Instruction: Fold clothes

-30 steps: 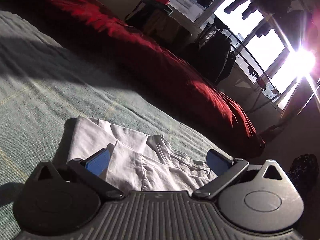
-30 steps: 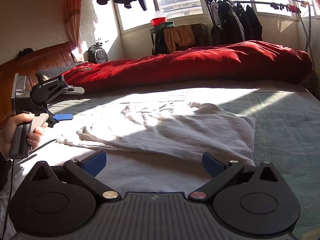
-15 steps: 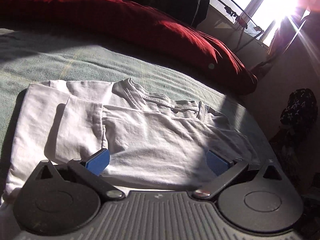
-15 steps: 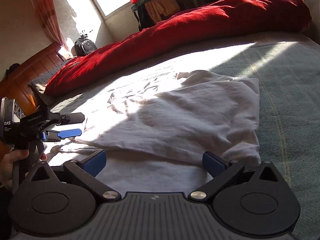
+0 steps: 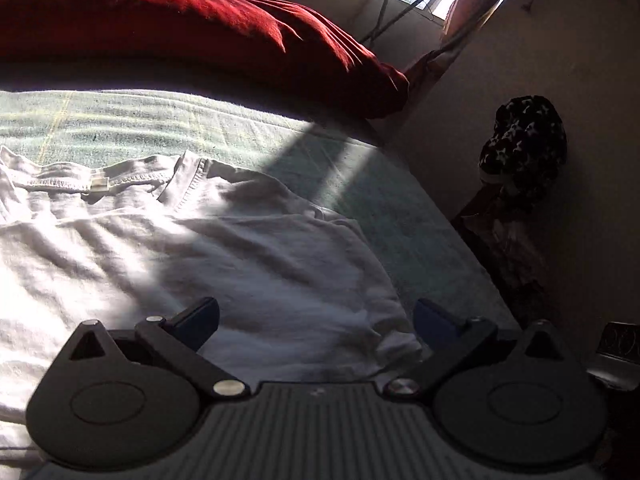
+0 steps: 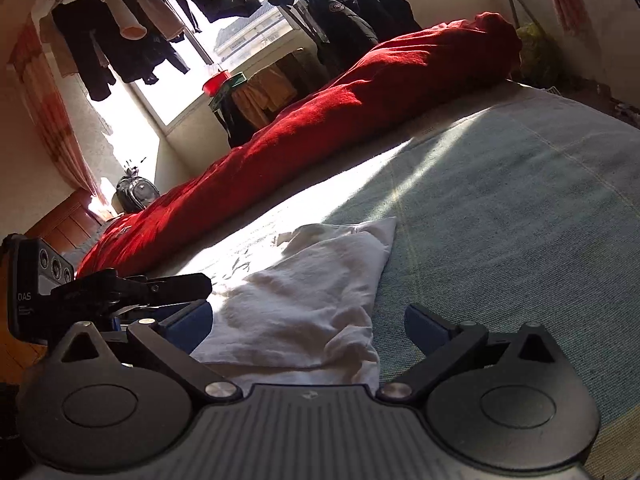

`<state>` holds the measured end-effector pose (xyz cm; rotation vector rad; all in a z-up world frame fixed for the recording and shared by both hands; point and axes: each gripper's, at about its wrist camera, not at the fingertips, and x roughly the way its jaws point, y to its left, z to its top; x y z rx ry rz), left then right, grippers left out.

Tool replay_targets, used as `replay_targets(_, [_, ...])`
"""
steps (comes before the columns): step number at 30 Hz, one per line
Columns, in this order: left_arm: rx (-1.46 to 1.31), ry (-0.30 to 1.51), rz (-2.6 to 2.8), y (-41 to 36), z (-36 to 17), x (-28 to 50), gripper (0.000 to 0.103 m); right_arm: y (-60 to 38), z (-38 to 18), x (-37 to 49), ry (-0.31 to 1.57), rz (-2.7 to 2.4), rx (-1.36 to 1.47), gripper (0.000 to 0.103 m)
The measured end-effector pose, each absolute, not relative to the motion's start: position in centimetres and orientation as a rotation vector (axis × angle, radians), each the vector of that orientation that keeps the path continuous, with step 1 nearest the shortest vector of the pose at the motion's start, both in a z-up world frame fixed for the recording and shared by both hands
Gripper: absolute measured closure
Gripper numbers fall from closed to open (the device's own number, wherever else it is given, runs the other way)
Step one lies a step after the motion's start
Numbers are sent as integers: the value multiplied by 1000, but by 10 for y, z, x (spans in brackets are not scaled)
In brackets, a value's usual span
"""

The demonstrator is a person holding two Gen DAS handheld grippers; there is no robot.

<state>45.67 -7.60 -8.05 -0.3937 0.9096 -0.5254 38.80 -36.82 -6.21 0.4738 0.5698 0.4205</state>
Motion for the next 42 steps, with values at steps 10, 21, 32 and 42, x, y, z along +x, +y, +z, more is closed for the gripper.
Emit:
replay_targets(10, [-398,922,-644,-122,-32,497,1,-335,-76,392,662,542,327,0])
replay_targets(21, [-400,995,-663,-199,-88,573,1,-309,-85,391,712,585,207,0])
replay_targets(32, [-448,1072,-791,-199,-85,550,1,-316,-86,391,715,595,267,0])
replay_targets(42, [-459,1023,-720,-143,-63,530,1,-313,-83,384,713,620,221,0])
